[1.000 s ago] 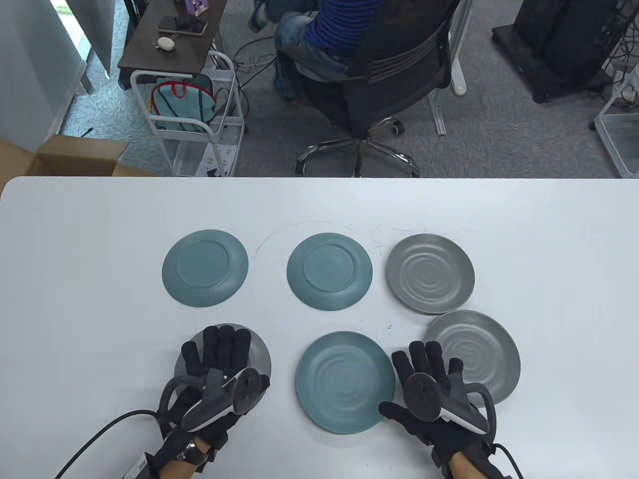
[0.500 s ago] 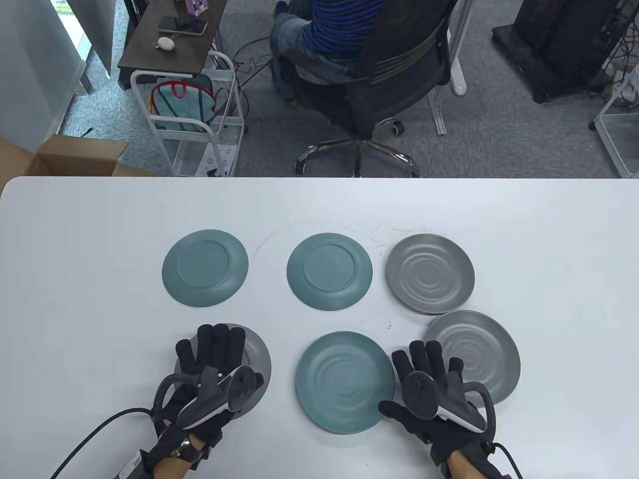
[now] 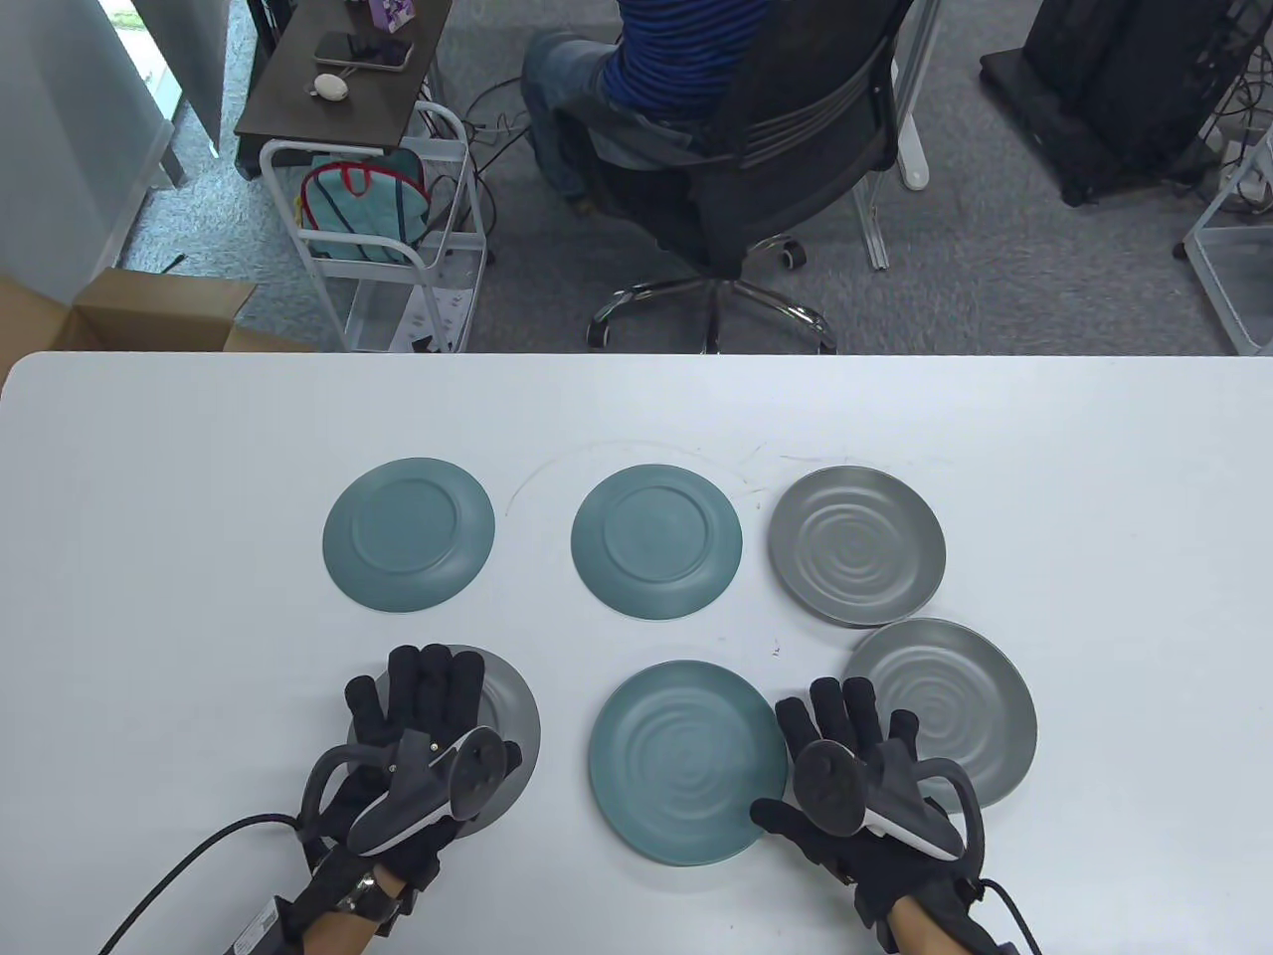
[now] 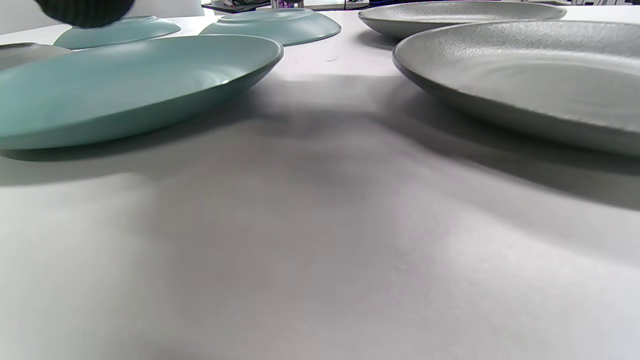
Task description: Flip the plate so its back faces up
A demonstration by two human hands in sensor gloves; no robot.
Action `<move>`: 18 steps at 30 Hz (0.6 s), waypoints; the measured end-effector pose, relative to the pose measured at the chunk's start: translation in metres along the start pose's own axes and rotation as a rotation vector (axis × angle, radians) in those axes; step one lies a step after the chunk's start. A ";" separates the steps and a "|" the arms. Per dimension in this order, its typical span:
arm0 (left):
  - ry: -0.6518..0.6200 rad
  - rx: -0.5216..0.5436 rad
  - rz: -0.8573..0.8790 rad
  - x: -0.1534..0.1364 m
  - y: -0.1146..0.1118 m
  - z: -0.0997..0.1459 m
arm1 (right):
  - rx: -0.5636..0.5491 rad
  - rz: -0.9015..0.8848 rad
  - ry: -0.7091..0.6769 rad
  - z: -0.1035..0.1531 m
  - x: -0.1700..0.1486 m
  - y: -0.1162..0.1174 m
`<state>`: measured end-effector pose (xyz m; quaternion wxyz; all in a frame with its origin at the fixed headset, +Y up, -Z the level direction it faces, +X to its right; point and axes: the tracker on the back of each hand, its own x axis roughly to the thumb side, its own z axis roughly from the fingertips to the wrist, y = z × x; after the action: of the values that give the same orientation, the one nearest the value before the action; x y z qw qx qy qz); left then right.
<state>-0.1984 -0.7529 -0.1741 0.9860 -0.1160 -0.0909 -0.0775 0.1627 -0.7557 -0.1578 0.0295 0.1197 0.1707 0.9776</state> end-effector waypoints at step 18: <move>-0.007 0.018 0.004 -0.001 0.000 0.001 | 0.072 0.164 -0.189 -0.012 0.101 -0.002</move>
<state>-0.1997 -0.7522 -0.1740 0.9868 -0.1078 -0.0950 -0.0743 0.0615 -0.7476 -0.1471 -0.0389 0.2261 0.1918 0.9543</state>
